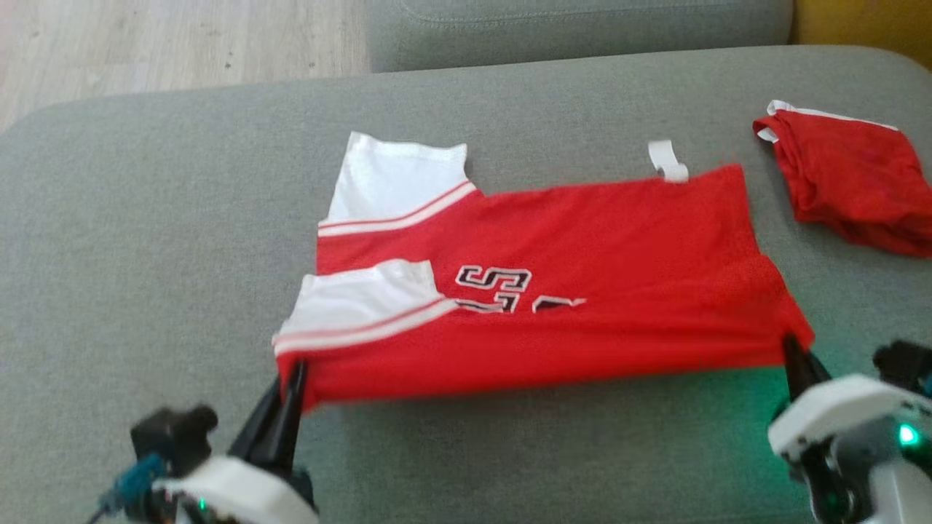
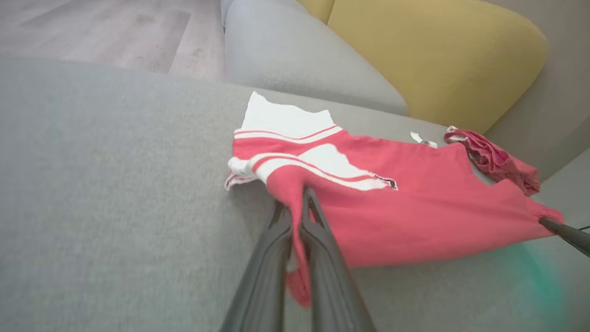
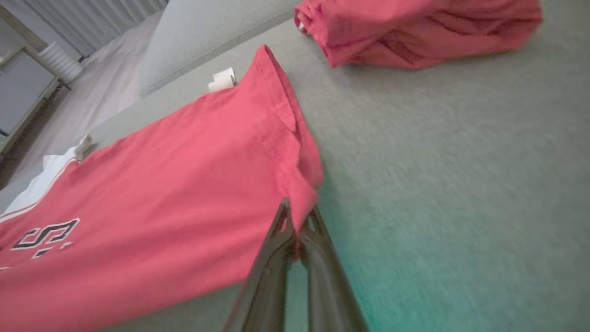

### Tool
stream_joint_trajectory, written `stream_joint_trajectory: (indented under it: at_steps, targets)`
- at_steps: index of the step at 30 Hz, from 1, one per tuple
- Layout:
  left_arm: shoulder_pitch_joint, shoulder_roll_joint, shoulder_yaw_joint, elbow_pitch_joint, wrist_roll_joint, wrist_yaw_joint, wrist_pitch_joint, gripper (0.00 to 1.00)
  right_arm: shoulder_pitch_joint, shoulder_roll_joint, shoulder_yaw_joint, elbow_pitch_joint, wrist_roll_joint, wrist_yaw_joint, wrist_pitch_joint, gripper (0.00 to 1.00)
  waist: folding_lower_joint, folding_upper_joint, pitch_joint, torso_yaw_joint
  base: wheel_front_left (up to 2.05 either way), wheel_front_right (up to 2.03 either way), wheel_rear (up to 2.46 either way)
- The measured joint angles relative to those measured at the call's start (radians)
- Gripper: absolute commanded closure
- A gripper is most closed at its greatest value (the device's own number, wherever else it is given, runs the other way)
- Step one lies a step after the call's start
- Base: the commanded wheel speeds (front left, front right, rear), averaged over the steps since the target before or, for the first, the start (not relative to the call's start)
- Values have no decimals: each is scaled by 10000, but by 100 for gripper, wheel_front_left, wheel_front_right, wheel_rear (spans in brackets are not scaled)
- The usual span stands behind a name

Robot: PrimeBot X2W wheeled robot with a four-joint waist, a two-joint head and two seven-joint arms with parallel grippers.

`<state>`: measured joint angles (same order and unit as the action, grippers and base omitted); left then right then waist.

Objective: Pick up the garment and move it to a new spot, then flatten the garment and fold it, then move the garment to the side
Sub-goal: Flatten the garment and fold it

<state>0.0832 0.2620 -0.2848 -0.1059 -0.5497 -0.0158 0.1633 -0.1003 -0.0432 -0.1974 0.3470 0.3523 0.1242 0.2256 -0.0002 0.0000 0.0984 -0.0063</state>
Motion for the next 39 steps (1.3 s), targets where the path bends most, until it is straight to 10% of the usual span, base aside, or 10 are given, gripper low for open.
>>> stream_joint_trajectory:
  at_steps: [5,7,8,9,10,26,39]
  targets:
    - [921,-10,10,-29,-299,224,128,100,816,12,29,-531,351,0,98,94,0,0,-37,-47,0,0,0]
    - [1069,-29,-8,192,-316,263,127,95,1016,17,79,-552,443,0,94,43,0,0,-27,-65,0,0,0]
    - [1104,-56,-13,330,-316,263,109,71,1110,19,100,-552,437,0,92,2,1,0,-21,-78,0,0,0]
    - [1108,-98,-17,443,-318,263,98,48,1191,21,132,-545,424,0,82,0,1,0,-14,-94,0,0,0]
    - [1104,-130,-19,510,-318,263,63,0,1250,21,165,-546,408,0,59,0,0,0,-3,-108,0,0,0]
    - [-3272,1104,439,328,228,-313,717,0,221,17,268,-2186,-270,0,-397,0,3,0,640,-469,0,0,0]
    - [-8224,1845,-779,3576,301,-1078,3156,0,-2462,-19,1655,-2405,-652,0,-140,0,5,0,2331,-1374,0,0,0]
